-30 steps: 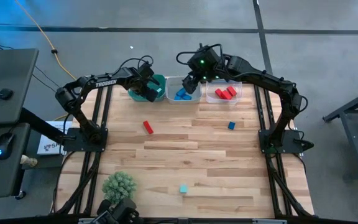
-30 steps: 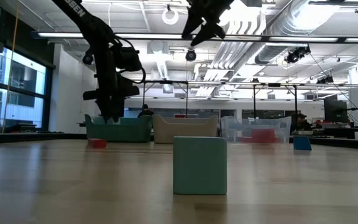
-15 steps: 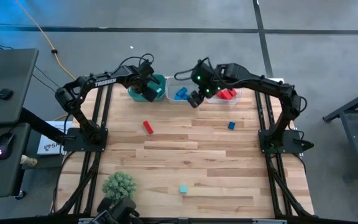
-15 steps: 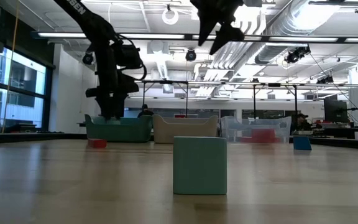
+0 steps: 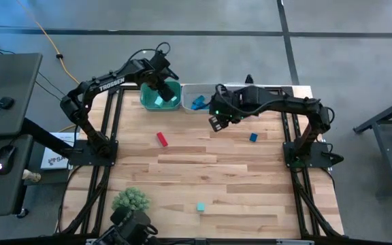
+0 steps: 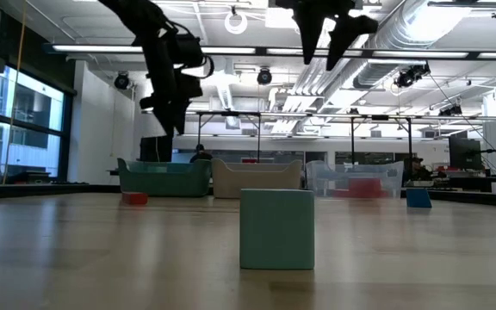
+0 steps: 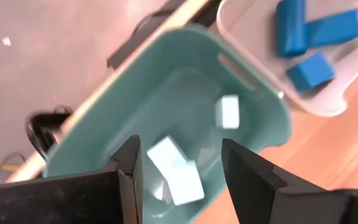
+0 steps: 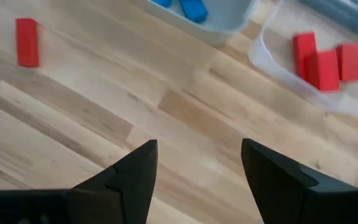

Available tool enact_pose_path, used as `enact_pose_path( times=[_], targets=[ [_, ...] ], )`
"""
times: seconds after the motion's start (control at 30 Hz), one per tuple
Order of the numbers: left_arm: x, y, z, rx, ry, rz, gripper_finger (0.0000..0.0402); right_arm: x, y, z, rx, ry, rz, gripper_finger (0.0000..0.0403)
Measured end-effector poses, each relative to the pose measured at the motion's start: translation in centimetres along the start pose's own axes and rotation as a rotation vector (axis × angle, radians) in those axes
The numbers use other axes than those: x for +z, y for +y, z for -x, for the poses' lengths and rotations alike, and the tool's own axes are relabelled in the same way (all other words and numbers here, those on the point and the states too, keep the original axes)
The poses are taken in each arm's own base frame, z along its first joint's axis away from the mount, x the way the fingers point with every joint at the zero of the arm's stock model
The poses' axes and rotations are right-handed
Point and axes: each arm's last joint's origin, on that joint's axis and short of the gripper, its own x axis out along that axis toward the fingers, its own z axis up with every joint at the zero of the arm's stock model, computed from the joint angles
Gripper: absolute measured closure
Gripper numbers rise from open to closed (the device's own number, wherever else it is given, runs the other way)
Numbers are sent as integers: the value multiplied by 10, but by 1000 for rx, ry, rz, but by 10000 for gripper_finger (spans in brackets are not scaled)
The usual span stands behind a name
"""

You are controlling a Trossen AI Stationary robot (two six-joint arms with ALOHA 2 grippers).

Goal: Sort & place blocks by color
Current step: Put the blue block into the gray bin

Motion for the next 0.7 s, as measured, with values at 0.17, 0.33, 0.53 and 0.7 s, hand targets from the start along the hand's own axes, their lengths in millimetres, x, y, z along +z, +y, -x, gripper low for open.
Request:
enact_pose_path(
  times=[0.17,0.33,0.53,0.7],
  targets=[
    [10,-4,13,-5,-53,-46,266,-14,3,4,-45,32,-18,180],
    [15,-8,19,-9,-78,-98,266,-25,4,7,-77,58,4,180],
    [15,-12,20,-13,-81,-117,266,-27,2,-3,-100,104,-71,180],
    [15,-12,20,-10,-81,-146,266,-39,-4,-31,-195,186,-86,180]
  ],
)
